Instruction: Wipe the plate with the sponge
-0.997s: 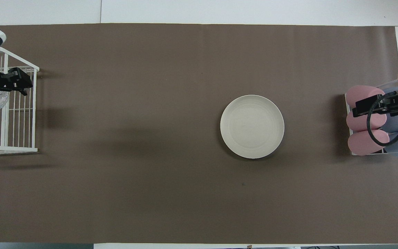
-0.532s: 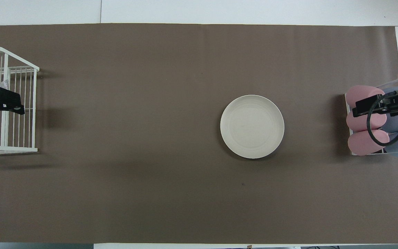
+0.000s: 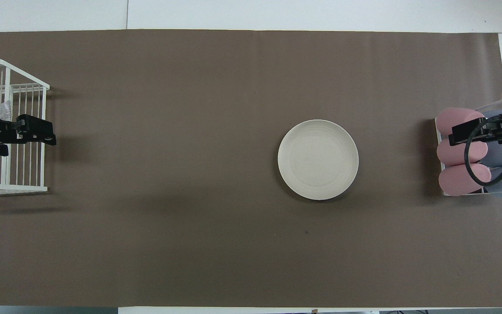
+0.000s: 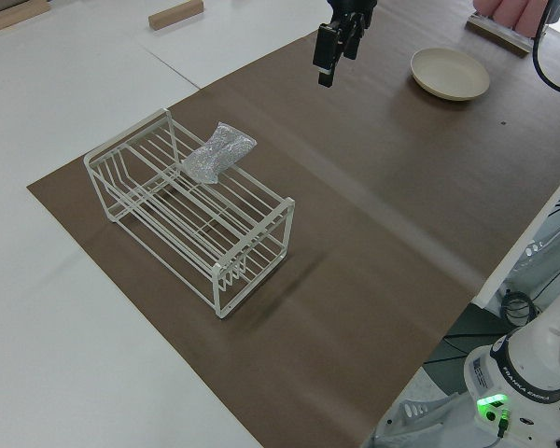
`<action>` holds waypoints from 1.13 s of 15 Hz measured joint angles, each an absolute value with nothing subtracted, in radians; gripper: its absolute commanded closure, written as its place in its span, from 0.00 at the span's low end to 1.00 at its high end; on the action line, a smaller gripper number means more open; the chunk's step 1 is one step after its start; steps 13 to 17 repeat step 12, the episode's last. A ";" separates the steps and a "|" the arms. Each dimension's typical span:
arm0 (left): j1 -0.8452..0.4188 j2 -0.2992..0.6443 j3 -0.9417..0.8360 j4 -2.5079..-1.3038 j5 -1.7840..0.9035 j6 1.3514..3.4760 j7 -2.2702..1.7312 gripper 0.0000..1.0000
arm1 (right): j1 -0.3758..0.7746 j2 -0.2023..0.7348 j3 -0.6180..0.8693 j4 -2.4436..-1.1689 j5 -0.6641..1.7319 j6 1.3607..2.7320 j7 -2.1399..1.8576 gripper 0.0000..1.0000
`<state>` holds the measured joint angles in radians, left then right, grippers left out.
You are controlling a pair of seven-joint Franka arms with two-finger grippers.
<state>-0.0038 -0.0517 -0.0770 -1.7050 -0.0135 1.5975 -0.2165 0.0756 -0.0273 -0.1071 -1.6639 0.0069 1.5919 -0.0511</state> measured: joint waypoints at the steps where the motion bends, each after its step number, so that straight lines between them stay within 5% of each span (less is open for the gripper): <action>1: -0.005 -0.052 -0.077 -1.689 -0.014 1.571 -0.217 0.00 | 0.076 -0.028 -0.107 -1.662 -0.004 1.591 -0.052 0.00; 17: -0.008 -0.052 -0.074 -1.653 -0.034 1.517 -0.216 0.00 | 0.077 -0.028 -0.093 -1.631 -0.019 1.583 -0.053 0.00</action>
